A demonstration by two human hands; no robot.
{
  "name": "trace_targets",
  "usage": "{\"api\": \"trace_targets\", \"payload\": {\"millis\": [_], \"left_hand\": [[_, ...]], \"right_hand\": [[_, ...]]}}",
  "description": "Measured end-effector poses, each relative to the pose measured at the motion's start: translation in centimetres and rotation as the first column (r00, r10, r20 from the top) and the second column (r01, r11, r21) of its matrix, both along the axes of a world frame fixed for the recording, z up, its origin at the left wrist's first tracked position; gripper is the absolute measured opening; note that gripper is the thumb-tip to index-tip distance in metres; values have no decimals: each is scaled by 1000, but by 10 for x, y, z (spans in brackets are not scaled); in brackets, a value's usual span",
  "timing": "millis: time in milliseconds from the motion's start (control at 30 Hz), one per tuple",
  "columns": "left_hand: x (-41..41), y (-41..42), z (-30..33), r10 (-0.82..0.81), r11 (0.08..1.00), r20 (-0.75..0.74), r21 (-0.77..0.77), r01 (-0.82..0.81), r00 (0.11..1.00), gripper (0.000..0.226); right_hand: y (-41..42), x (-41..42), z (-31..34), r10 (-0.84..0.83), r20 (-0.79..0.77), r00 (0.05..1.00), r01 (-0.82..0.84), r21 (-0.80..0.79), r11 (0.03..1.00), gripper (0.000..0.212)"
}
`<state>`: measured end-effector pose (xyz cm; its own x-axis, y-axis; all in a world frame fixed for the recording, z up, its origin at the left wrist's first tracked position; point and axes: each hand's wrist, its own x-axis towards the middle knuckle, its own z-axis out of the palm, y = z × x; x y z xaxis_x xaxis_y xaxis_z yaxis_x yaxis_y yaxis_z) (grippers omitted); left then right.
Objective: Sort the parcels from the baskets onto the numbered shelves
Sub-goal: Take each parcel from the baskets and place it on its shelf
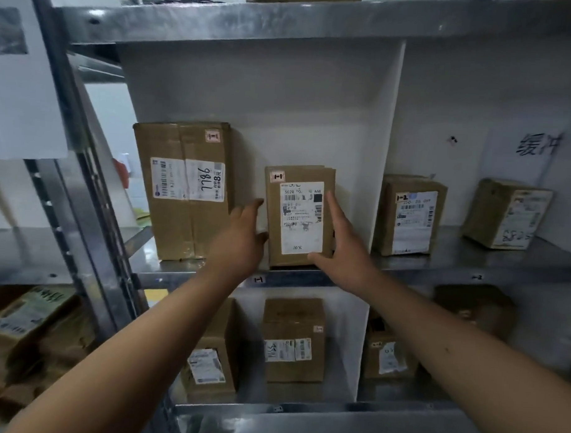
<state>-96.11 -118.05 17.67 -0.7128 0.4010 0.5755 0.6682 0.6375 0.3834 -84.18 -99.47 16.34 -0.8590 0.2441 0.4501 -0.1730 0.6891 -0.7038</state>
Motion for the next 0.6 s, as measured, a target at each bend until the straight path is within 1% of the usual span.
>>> {"api": "trace_targets", "payload": {"millis": [100,200,300,467,600], "left_hand": [[-8,8,-3,-44,998,56,37,42,997,76],[-16,14,-5,-62,996,75,67,57,995,81],[-24,18,-4,-52,997,98,57,46,994,83],[-30,23,-2,-25,999,119,31,22,993,84],[-33,28,-3,-14,998,134,54,7,991,89]], "right_hand": [[-4,-7,-1,-111,2,994,111,87,990,140],[-4,-17,0,-181,-2,983,180,123,976,150],[-2,-26,2,-197,-11,980,197,145,970,154],[4,-34,3,-200,-8,980,198,183,963,152],[9,-39,2,-196,-31,980,198,187,962,152]]}}
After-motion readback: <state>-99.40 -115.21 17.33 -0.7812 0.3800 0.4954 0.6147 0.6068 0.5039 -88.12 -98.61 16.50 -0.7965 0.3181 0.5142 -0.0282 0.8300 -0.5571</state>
